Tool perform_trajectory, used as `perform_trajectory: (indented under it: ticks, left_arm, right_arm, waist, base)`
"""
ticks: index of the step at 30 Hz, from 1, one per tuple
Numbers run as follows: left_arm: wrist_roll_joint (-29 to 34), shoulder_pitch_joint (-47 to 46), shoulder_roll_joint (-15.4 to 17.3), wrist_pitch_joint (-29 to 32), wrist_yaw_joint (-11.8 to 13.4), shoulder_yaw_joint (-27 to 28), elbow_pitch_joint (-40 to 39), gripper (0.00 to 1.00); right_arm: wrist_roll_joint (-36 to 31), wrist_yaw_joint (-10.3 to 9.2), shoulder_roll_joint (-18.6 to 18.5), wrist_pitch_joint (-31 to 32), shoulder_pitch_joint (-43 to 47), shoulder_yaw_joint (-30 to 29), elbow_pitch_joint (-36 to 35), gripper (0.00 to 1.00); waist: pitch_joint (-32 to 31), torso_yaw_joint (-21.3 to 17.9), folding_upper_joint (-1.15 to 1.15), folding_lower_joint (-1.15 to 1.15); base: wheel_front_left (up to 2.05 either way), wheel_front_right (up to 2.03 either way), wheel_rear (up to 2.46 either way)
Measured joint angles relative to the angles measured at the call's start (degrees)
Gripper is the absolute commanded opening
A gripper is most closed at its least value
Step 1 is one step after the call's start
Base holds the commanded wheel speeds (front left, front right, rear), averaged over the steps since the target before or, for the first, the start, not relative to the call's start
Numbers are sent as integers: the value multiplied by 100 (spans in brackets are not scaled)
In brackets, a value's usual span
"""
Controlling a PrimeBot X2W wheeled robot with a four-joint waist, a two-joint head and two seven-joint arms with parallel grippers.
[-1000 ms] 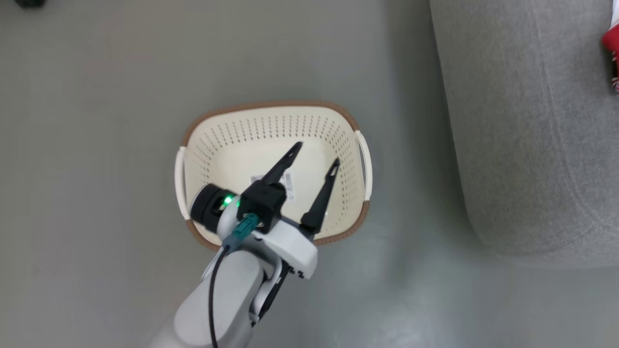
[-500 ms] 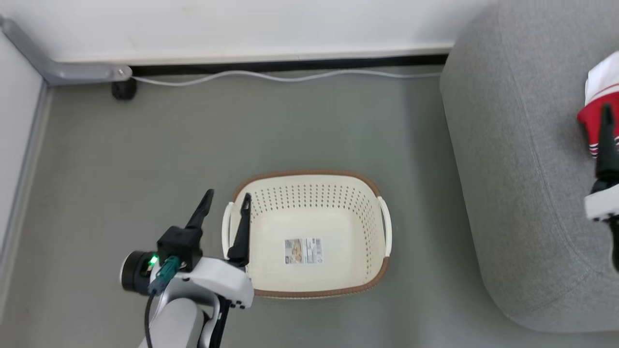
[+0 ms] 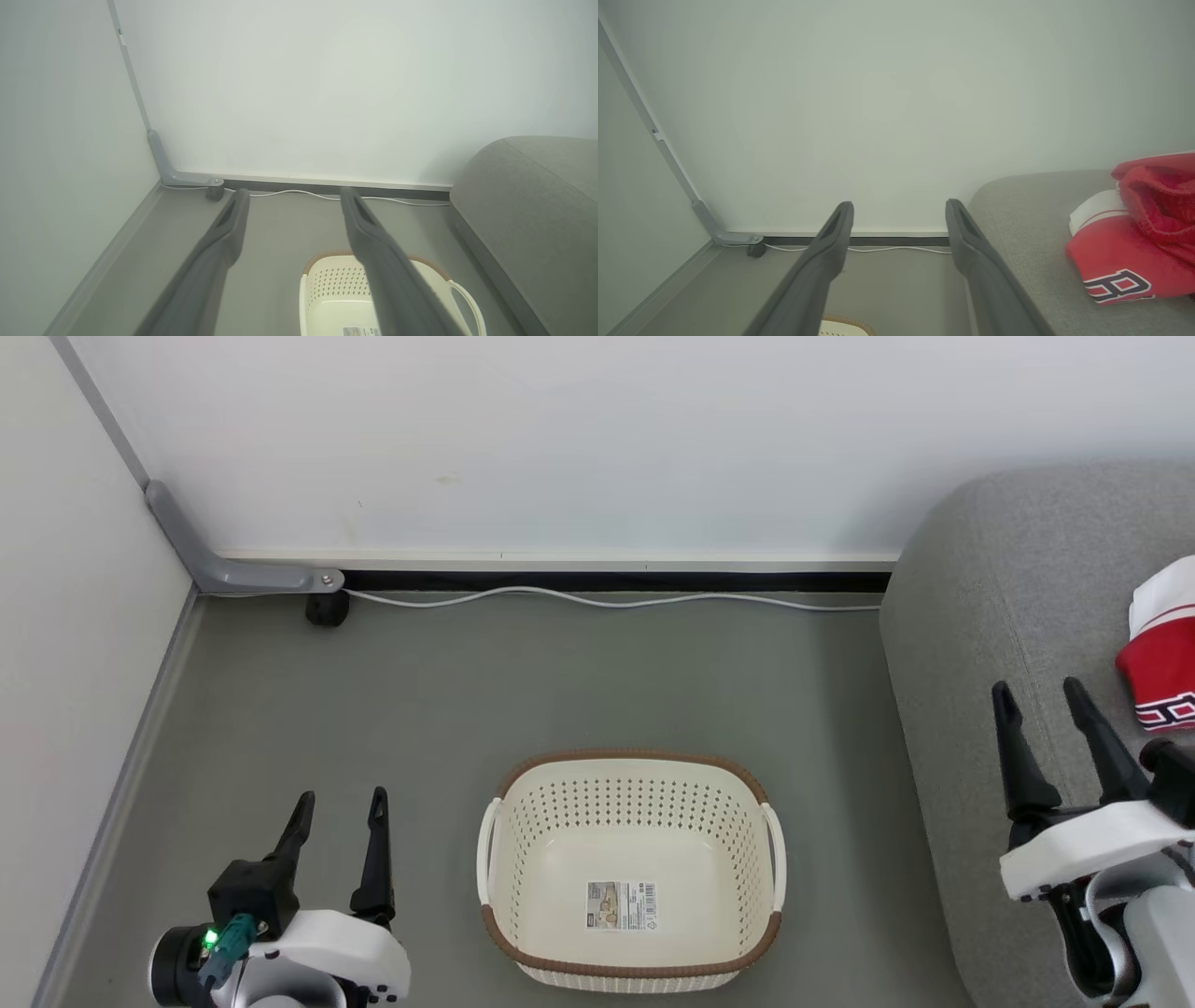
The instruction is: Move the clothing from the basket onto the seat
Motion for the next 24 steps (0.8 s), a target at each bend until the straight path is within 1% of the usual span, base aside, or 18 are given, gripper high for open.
perform_trajectory:
  ticks: [4,13,18,24]
  left_arm:
    - [62,171,-2,0,-98,250,-49,100]
    - [145,674,-19,0,-151,627,-289,100]
    - [153,896,-26,0,-193,634,-359,100]
    - [151,905,-25,0,-192,569,-397,100]
  right_arm:
    - [-111,0,114,0,286,40,-126,100]
    - [-388,0,297,0,822,-54,-275,100]
    - [-436,0,379,0,995,-164,-296,100]
    - [-501,0,408,0,1014,-214,-311,100]
  waist:
    - [-180,50,0,0]
    - [-413,59,0,0]
    - [-442,35,0,0]
    - [-440,24,0,0]
  base:
    - [0,0,0]
    - [0,0,0]
    - [0,0,0]
    - [0,0,0]
